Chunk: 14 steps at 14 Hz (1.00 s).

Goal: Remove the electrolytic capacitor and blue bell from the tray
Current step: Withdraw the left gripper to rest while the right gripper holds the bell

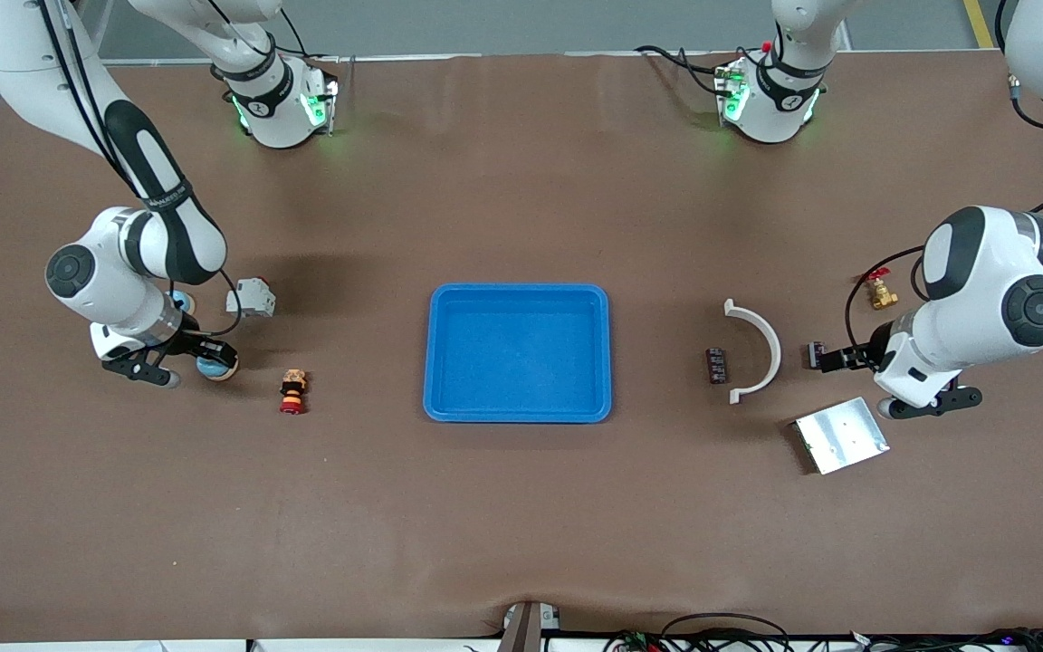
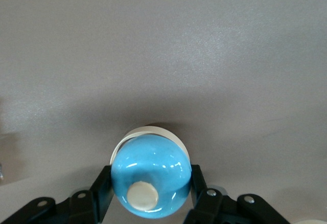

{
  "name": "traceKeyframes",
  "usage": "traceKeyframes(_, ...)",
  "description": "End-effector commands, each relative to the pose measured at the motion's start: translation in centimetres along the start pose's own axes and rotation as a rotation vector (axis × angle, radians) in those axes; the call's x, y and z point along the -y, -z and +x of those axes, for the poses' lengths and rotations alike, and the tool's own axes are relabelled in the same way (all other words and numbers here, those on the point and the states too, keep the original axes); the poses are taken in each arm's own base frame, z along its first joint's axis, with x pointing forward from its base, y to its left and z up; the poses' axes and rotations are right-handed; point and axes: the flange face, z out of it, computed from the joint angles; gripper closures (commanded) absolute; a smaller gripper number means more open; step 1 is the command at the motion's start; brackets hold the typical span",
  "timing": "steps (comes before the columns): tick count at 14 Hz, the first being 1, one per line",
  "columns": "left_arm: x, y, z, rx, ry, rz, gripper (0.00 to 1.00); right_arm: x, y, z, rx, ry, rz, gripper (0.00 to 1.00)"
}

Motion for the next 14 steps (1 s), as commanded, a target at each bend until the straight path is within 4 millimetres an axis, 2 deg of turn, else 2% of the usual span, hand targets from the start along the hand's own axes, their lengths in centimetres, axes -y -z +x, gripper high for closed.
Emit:
traceKeyframes(1,1.6,1.1,-0.2,-0.014,-0.046,0.018,0.0,-0.6,-0.4,0.7,-0.003,0.001,0.017,1.0)
traceKeyframes(2,2.8,1.6,-0.1,-0.019,-0.062,0.011,0.0,-0.7,-0.6,0.8,-0.002,0.0,0.017,1.0)
traceKeyframes(9,4.8,4.6,-1.4,-0.046,-0.196,-0.102,0.0,-0.4,-1.6,1.1,0.011,-0.037,0.039,1.0)
traceKeyframes(10,4.8,5.1,-1.7,-0.057,-0.201,-0.104,0.0,-0.2,-1.6,1.1,0.011,-0.048,0.049,0.85)
traceKeyframes(11,4.6,6.0,-2.1,-0.07,-0.205,-0.096,0.0,-0.1,-1.5,1.2,0.008,-0.051,0.052,0.17)
traceKeyframes(12,4.6,6.8,-2.4,-0.083,-0.213,-0.087,0.0,-0.1,-1.4,1.3,0.005,-0.052,0.052,0.0)
traceKeyframes(14,4.3,8.1,-3.5,-0.102,-0.227,-0.076,0.0,-0.1,-1.4,1.3,0.005,-0.052,0.052,0.0)
